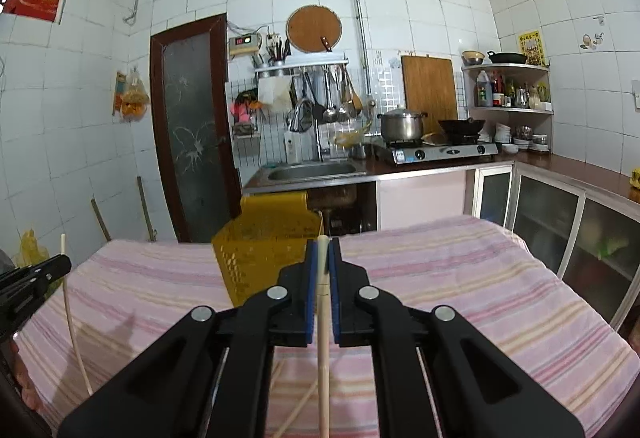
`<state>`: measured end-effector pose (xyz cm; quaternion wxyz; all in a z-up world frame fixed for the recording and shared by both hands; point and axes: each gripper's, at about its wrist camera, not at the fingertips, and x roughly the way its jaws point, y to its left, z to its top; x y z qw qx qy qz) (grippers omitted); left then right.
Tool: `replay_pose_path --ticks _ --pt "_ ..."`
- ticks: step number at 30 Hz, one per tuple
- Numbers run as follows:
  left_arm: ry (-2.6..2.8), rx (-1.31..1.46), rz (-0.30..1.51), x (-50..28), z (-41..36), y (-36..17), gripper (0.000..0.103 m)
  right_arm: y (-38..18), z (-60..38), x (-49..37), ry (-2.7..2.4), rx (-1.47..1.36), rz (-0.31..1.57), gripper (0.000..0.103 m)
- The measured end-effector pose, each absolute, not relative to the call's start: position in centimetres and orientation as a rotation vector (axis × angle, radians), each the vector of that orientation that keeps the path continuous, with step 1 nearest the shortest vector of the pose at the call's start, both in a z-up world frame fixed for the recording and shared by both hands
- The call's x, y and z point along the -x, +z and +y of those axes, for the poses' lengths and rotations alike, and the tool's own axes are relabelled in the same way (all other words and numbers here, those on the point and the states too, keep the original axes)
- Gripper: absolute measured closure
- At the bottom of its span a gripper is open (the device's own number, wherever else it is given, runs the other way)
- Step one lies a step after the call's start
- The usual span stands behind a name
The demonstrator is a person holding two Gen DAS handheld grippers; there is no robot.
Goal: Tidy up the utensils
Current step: 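Lift the left tool's chopstick over the yellow holder while the right tool carries its chopstick there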
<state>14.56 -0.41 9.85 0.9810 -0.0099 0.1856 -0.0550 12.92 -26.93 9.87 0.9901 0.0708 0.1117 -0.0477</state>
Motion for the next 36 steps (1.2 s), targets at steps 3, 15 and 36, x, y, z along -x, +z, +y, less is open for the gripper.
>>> replay_pose_path --ticks 3,15,36 --pt "-0.141 0.023 0.349 -15.5 -1.2 11.9 0.099 11.4 -27.1 -13.8 -0.092 -0.140 0.189 0.097" --pt "-0.263 0.074 0.212 -24.8 -6.6 21.6 0.099 19.7 -28.0 -22.4 -0.073 -0.155 0.021 0.097" --pt "-0.211 0.054 0.251 -40.8 -12.3 14.1 0.099 14.4 -28.9 -35.3 -0.067 -0.153 0.018 0.097"
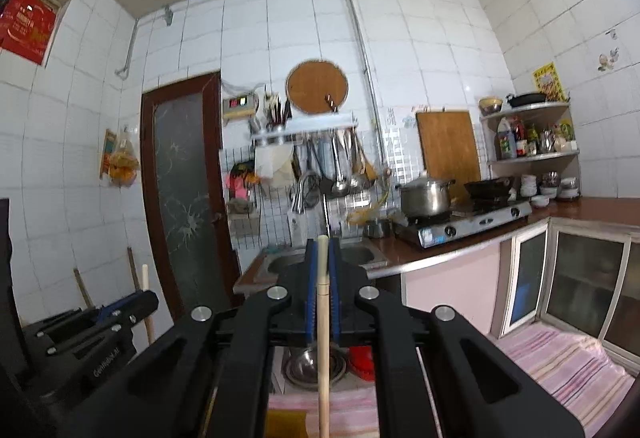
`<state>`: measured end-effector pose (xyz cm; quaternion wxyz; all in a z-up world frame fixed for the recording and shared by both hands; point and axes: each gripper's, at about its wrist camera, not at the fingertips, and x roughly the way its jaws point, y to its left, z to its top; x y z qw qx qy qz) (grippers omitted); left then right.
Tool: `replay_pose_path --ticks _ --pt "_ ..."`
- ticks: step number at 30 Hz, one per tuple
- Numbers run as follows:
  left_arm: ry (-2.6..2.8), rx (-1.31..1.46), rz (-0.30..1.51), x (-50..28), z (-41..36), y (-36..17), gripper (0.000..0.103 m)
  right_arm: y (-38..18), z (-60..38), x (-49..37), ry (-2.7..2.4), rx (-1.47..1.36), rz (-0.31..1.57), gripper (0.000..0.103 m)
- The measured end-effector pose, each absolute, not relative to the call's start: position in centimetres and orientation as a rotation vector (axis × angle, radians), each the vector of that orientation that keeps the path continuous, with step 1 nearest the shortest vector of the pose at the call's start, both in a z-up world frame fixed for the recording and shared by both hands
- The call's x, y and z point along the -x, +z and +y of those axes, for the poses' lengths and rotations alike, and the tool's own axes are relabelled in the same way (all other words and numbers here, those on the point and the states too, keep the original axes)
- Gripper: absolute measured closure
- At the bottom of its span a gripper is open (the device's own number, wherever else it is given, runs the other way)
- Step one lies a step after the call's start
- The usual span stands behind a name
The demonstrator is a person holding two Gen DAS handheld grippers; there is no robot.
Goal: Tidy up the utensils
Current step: 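Lift the left tool's chopstick over the yellow holder while the right tool carries its chopstick there, then open the left tool over the holder while the right tool releases its chopstick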
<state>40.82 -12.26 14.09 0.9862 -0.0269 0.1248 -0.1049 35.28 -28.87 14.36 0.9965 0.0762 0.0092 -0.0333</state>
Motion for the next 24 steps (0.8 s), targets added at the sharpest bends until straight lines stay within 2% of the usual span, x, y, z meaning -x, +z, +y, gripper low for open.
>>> replay_pose_path --ticks 4,5,6,7,8,14,15,17,24 --pt "-0.171 0.041 0.260 -39.3 -11.3 13.8 0.097 13.3 -28.8 -35.1 -0.071 -0.117 0.092 0.095" --pt "-0.169 0.047 0.274 -38.7 -10.8 14.0 0.086 13.2 -28.9 -34.8 -0.076 -0.113 0.109 0.087" --pt "-0.167 0.053 0.281 -38.2 -10.4 14.2 0.064 13.3 -29.2 -34.1 -0.070 -0.123 0.128 0.056" --pt "-0.152 0.060 0.275 -37.3 -9.8 14.6 0.053 13.3 -29.4 -33.5 -0.065 -0.132 0.131 0.038" --pt "-0.138 0.063 0.261 -36.4 -9.4 14.9 0.040 13.5 -29.6 -32.2 -0.064 -0.136 0.122 0.030" --pt "-0.087 0.004 0.223 -29.3 -6.3 17.4 0.009 14.6 -29.4 -26.6 -0.096 -0.078 0.159 0.029" --pt "-0.086 0.003 0.221 -28.3 -5.9 17.6 0.005 14.7 -29.4 -25.7 -0.100 -0.083 0.166 0.026" --pt "-0.085 -0.008 0.234 -25.9 -5.1 17.7 0.005 14.8 -29.4 -23.7 -0.108 -0.098 0.185 0.022" --pt "-0.049 -0.029 0.310 -21.0 -2.3 15.4 0.005 13.3 -27.6 -17.8 -0.117 -0.058 0.243 0.015"
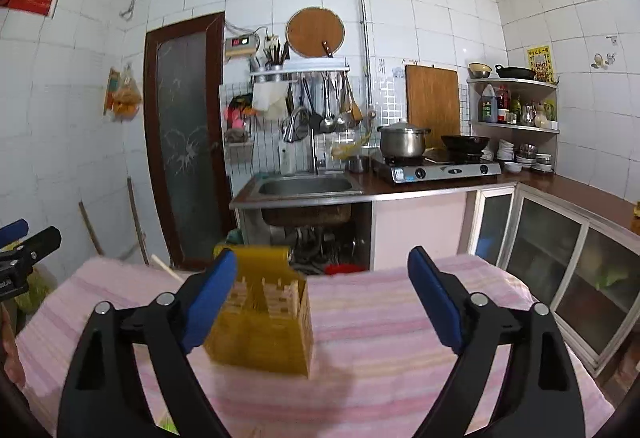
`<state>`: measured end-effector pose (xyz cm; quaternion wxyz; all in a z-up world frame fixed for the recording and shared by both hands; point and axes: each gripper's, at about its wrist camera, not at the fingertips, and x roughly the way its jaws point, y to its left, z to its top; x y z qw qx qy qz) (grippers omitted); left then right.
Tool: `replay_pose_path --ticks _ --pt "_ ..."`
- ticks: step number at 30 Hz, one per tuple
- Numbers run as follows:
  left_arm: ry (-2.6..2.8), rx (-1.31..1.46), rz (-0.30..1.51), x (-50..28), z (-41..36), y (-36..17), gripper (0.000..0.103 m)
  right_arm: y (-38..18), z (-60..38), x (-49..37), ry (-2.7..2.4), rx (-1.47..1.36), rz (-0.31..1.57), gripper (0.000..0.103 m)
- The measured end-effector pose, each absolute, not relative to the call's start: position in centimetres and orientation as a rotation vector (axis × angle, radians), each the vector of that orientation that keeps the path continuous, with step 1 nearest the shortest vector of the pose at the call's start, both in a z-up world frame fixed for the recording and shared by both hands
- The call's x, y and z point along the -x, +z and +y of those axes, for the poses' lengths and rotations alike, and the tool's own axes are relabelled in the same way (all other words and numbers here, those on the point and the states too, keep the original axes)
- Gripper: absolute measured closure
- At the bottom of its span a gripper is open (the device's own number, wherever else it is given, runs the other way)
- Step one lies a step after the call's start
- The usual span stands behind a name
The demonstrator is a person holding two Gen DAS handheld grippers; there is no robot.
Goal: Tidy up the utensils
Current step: 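Open the left tool over the holder while the right tool releases its chopstick, then move both tools back down to the remaining chopsticks on the table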
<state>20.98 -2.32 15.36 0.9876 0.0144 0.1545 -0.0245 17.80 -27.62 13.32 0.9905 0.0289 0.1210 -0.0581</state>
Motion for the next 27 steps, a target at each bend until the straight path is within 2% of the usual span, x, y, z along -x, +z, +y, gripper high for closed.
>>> replay_pose_path --ticks 14,27 --pt "0.022 0.016 0.475 -18.5 3.0 7.9 0.005 6.6 -26.1 -14.8 -0.132 -0.086 0.397 0.012" --pt "-0.033 -0.019 0.663 -20.2 0.7 0.6 0.005 -1.3 -26.2 -17.0 -0.217 -0.123 0.637 0.013"
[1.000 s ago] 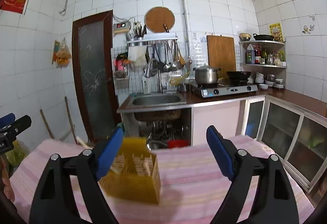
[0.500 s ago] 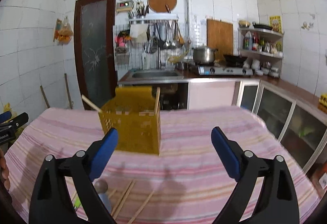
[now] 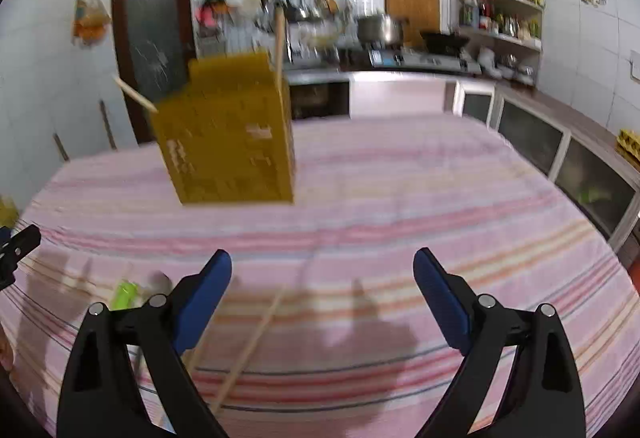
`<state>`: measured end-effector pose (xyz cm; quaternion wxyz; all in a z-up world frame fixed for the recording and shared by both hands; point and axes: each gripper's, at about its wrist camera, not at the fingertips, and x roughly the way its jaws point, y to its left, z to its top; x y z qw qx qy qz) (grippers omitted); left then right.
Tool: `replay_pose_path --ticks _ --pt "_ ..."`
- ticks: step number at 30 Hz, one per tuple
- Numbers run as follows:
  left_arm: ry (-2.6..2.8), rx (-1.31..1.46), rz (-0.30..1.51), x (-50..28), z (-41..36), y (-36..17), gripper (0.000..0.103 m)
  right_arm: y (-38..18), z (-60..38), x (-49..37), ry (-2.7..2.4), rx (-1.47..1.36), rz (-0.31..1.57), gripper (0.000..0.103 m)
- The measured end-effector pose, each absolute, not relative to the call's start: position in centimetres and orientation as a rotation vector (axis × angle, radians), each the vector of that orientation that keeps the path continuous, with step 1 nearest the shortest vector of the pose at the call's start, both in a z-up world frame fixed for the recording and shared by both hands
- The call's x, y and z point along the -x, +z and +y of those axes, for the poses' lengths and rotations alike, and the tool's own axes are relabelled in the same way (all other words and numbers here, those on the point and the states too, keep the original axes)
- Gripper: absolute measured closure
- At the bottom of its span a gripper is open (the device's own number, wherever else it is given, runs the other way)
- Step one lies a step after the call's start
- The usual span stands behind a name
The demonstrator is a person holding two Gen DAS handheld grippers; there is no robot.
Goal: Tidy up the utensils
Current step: 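Move both tools back down to the remaining chopsticks on the table, then close the left tool on a chopstick while the right tool grasps another chopstick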
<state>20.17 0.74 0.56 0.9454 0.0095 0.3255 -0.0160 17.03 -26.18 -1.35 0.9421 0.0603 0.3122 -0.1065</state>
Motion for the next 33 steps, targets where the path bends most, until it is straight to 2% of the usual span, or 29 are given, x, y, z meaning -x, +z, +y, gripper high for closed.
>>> replay_pose_path --ticks 11,15,18,22,25,28,30,33 --pt "-0.098 -0.072 0.830 -22.2 -2.1 -4.5 0.005 -4.2 -24.7 -18.6 -0.247 -0.108 0.788 0.014" --pt "-0.102 -0.090 0.876 -22.5 -2.6 -5.6 0.005 -4.9 -24.1 -19.1 -0.257 -0.113 0.832 0.034" --pt "-0.112 -0.081 0.887 -22.6 -2.6 -5.8 0.005 -5.5 -23.6 -19.4 -0.249 -0.117 0.870 0.043" --pt "-0.120 -0.081 0.895 -22.6 -2.7 -5.8 0.005 -5.5 -23.3 -19.4 -0.247 -0.126 0.880 0.049" --pt "-0.129 -0.097 0.896 -22.4 -3.1 -5.8 0.005 -5.5 -23.1 -19.6 -0.229 -0.133 0.881 0.061" --pt "-0.132 -0.106 0.913 -22.5 -3.5 -6.0 0.006 -5.4 -23.2 -19.7 -0.187 -0.142 0.874 0.078" --pt "-0.136 -0.100 0.924 -22.7 -3.5 -6.1 0.011 -5.4 -23.4 -19.9 -0.169 -0.144 0.869 0.088" --pt "-0.126 -0.083 0.926 -23.1 -3.4 -6.1 0.019 -5.2 -23.6 -20.2 -0.148 -0.134 0.874 0.089"
